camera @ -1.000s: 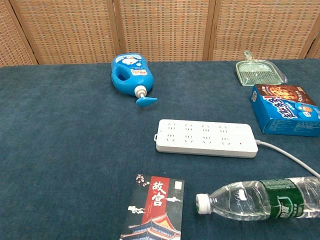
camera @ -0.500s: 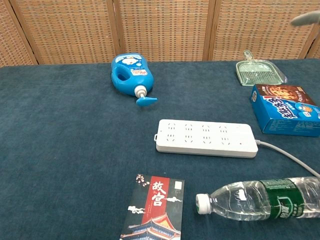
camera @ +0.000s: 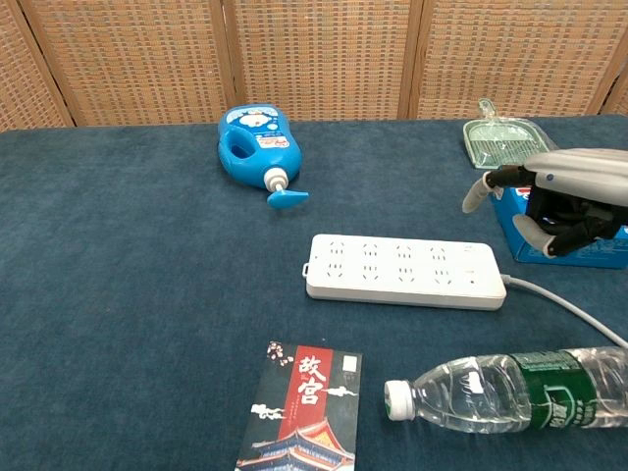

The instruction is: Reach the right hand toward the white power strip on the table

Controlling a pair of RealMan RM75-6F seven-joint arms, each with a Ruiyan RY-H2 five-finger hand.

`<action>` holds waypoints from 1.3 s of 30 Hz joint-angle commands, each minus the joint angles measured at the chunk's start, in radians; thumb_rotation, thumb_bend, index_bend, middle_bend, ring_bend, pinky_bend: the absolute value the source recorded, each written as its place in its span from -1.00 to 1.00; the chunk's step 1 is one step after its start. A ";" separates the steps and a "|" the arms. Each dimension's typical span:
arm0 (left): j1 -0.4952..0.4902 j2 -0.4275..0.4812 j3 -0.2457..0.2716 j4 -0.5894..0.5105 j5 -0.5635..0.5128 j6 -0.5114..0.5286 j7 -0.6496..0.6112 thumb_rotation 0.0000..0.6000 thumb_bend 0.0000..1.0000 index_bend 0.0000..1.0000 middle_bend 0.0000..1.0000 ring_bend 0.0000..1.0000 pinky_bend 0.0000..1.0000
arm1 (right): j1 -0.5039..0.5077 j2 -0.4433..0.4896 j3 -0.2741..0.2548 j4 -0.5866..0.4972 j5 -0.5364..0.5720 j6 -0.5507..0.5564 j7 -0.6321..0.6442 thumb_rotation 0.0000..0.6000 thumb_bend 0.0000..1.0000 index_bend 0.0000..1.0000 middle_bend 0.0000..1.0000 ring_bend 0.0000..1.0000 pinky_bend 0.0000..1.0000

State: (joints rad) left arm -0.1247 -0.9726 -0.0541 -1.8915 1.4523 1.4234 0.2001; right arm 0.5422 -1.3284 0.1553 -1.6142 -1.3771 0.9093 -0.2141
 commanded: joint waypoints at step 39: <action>-0.008 -0.010 0.007 -0.005 -0.013 -0.003 0.029 1.00 -1.00 -1.00 -1.00 -1.00 -1.00 | 0.076 -0.107 -0.085 0.082 0.229 -0.055 -0.210 1.00 0.39 -0.47 0.87 0.91 1.00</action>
State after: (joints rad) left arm -0.1327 -0.9831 -0.0469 -1.8969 1.4391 1.4201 0.2287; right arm 0.6158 -1.4334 0.0736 -1.5342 -1.1523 0.8577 -0.4209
